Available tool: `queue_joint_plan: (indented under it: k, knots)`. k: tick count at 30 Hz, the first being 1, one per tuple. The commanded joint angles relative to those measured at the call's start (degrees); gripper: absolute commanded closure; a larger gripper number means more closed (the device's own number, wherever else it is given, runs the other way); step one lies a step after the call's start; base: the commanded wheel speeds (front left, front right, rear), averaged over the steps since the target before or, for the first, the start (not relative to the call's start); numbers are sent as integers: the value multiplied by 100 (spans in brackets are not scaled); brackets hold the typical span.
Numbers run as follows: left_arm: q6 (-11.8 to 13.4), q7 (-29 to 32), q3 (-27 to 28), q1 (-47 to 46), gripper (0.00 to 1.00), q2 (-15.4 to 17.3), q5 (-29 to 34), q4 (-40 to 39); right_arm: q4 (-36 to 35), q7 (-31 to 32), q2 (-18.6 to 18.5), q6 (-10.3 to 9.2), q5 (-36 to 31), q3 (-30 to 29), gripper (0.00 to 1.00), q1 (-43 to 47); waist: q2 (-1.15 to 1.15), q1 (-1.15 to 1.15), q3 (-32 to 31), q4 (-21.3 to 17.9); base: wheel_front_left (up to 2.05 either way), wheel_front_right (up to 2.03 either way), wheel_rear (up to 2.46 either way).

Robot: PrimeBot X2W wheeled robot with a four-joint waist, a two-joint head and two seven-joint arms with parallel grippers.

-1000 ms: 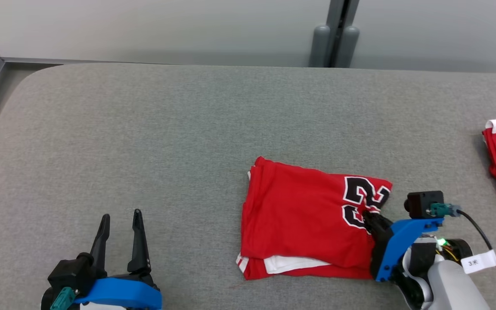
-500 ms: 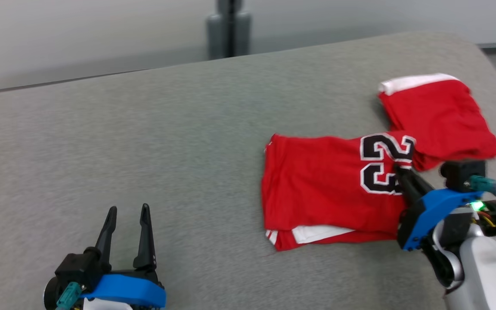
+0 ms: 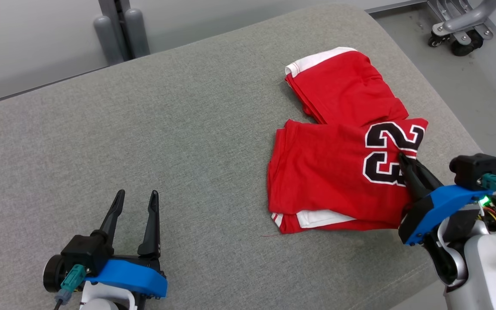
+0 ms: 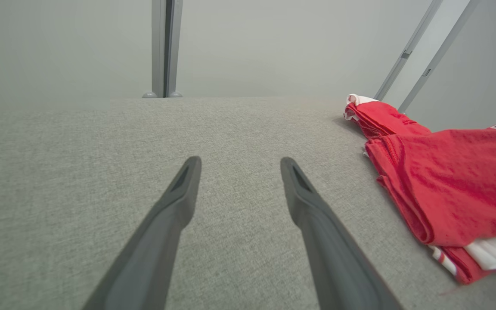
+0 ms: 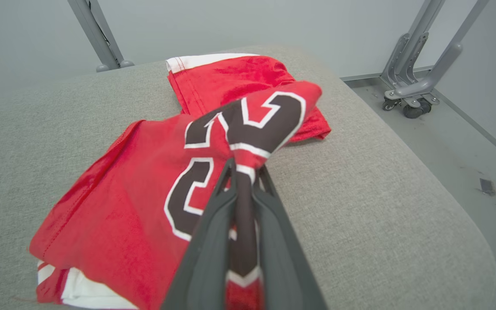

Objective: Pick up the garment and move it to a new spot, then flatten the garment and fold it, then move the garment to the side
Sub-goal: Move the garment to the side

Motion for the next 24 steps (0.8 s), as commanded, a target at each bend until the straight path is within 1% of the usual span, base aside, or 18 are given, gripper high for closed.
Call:
queue_joint_plan:
  k: [1,6,11,12,13,16,18,24]
  knots:
    - [-9,27,-17,-74,0,55,39,-28,53,-58,-16,0,28,84,100,-188,0,0,11,-3,0,0,0]
    - [5,40,-78,-97,0,49,24,-17,302,-76,-333,1,-148,369,100,-713,0,0,7,200,0,0,0]
    - [12,-7,-99,-70,0,10,-36,61,600,25,-756,0,-124,589,100,-1387,0,0,-48,574,0,0,0]
    - [12,-25,-102,-69,0,5,-53,81,653,51,-827,0,-43,713,100,-1519,0,0,-57,657,0,0,0]
    - [19,-34,-103,-63,0,-2,-65,92,740,79,-887,0,57,696,100,-1635,0,0,-59,738,0,0,0]
    - [22,-68,-123,-61,0,-8,-65,122,1028,141,-1236,-2,33,657,100,-1967,0,0,-55,977,0,0,0]
    - [21,-83,-125,-68,0,-12,-79,136,1128,162,-1276,-1,53,625,100,-2043,0,0,-51,1056,0,0,0]
    - [49,-127,-170,-54,0,-31,-99,166,1705,150,-1771,0,-83,92,100,-2331,0,0,15,1446,0,0,0]
